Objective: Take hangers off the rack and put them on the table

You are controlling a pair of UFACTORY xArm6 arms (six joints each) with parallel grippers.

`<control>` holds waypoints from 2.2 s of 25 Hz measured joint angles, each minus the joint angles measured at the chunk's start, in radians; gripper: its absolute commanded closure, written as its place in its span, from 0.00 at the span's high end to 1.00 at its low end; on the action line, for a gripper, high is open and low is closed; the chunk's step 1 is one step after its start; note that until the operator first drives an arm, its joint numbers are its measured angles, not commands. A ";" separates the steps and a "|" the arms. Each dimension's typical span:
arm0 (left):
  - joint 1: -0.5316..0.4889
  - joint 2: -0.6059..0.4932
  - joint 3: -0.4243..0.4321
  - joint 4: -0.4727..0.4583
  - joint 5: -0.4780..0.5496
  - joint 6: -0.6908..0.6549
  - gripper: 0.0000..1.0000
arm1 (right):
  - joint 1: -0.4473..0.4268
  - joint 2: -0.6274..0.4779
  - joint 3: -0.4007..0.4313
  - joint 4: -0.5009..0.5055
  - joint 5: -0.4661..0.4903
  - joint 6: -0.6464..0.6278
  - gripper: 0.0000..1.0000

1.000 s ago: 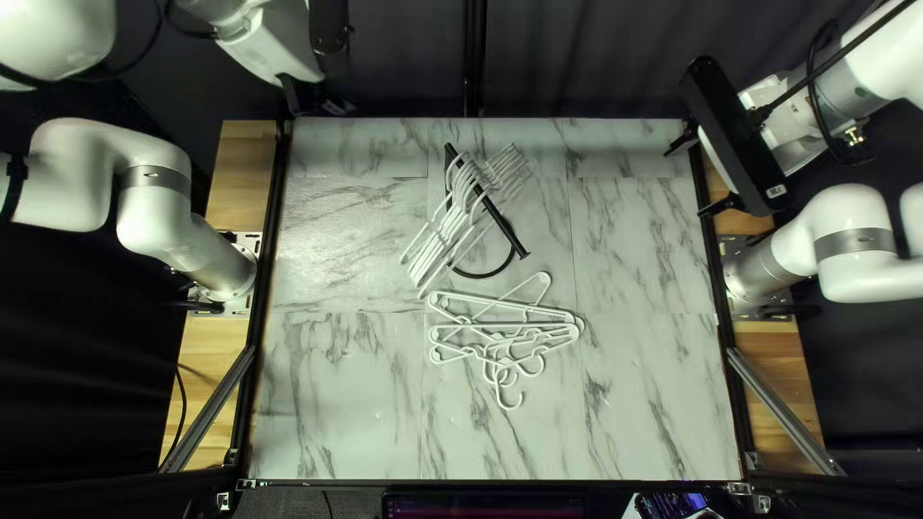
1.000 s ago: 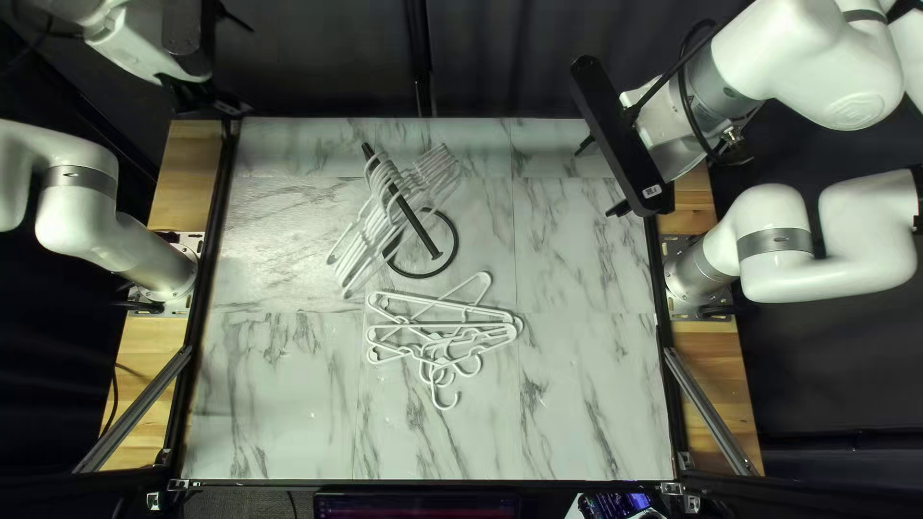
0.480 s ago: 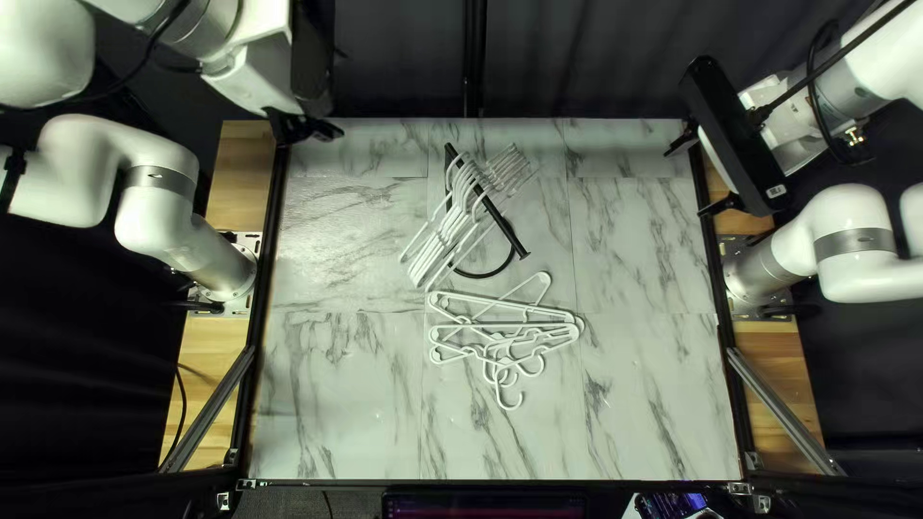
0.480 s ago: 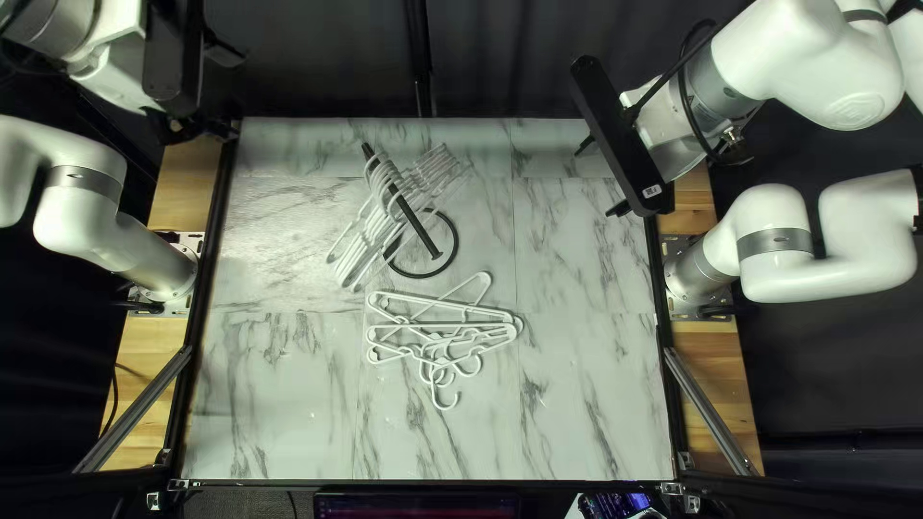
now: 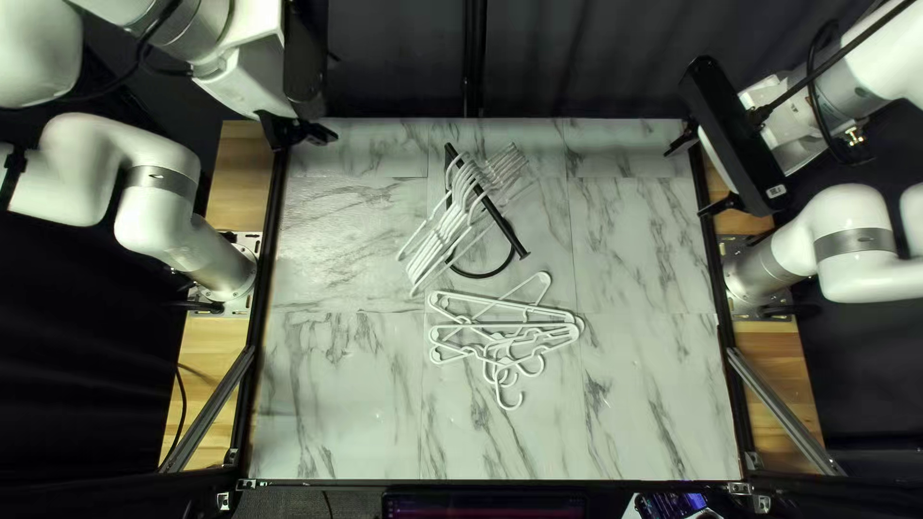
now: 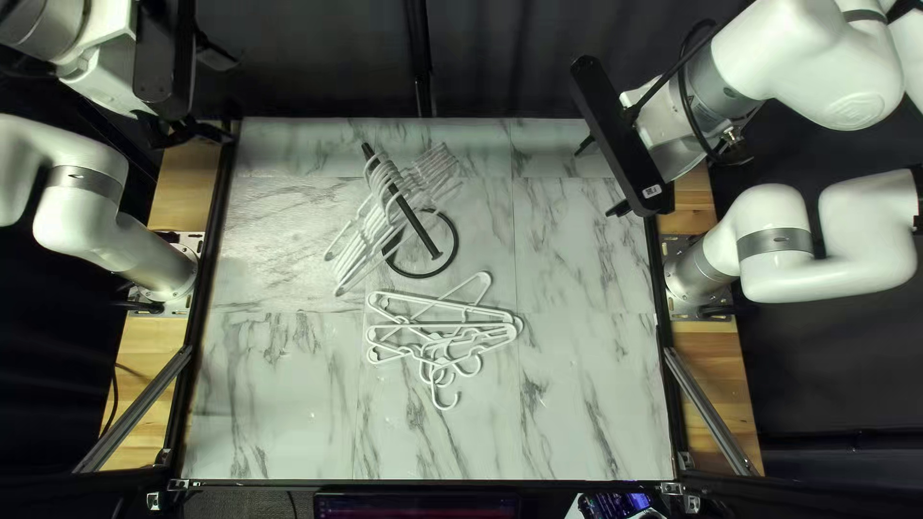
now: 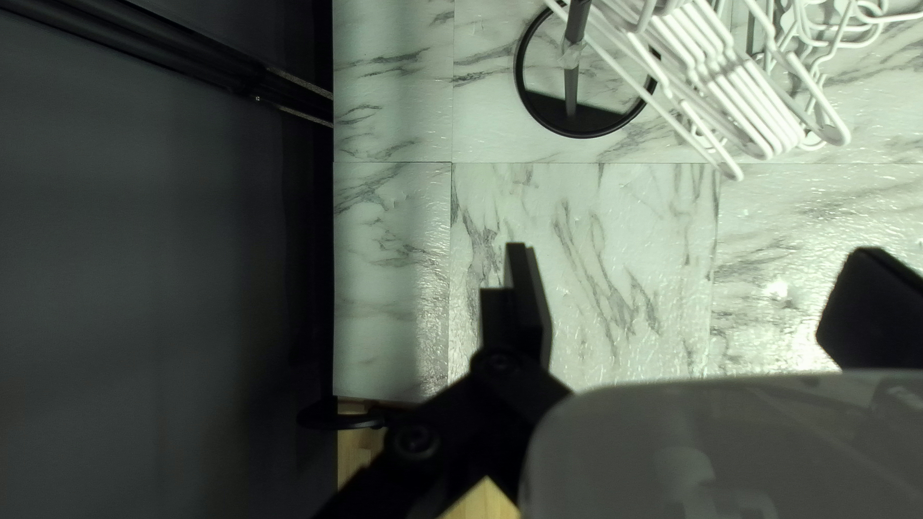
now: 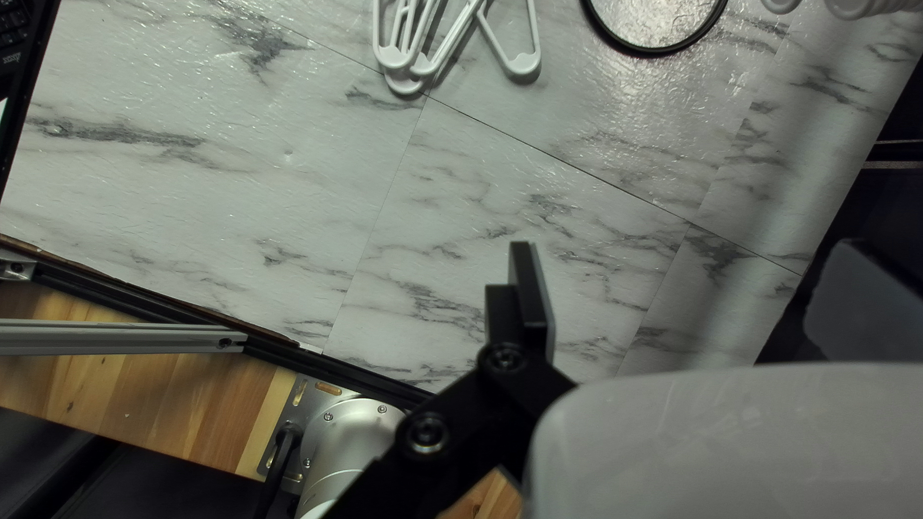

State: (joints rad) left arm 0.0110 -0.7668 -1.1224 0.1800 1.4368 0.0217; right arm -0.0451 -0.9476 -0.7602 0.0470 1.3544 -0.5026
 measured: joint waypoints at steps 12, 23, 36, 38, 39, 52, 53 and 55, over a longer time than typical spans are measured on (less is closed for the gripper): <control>0.055 0.069 -0.023 -0.008 -0.237 -0.024 1.00 | 0.000 0.000 0.000 0.000 0.000 0.000 1.00; 0.046 0.101 -0.044 -0.010 -0.265 -0.031 1.00 | 0.000 0.000 0.000 0.000 0.000 0.000 1.00; 0.046 0.101 -0.044 -0.010 -0.265 -0.031 1.00 | 0.000 0.000 0.000 0.000 0.000 0.000 1.00; 0.048 0.101 -0.044 -0.011 -0.265 -0.030 1.00 | 0.000 0.000 0.000 0.000 0.000 0.000 1.00; 0.052 0.108 -0.048 -0.007 -0.260 -0.029 1.00 | 0.000 0.000 0.000 0.000 0.000 0.000 1.00; 0.053 0.210 -0.077 0.108 -0.234 -0.033 1.00 | 0.000 0.000 0.000 0.000 0.000 0.000 1.00; 0.054 0.209 -0.076 0.108 -0.235 -0.033 1.00 | 0.000 0.000 0.000 0.000 0.000 0.000 1.00; 0.053 0.192 -0.063 0.099 -0.240 -0.035 1.00 | 0.000 0.000 0.000 0.000 0.000 0.000 1.00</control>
State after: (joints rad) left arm 0.0643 -0.5746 -1.1852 0.2791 1.1972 -0.0133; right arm -0.0451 -0.9476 -0.7602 0.0470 1.3544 -0.5026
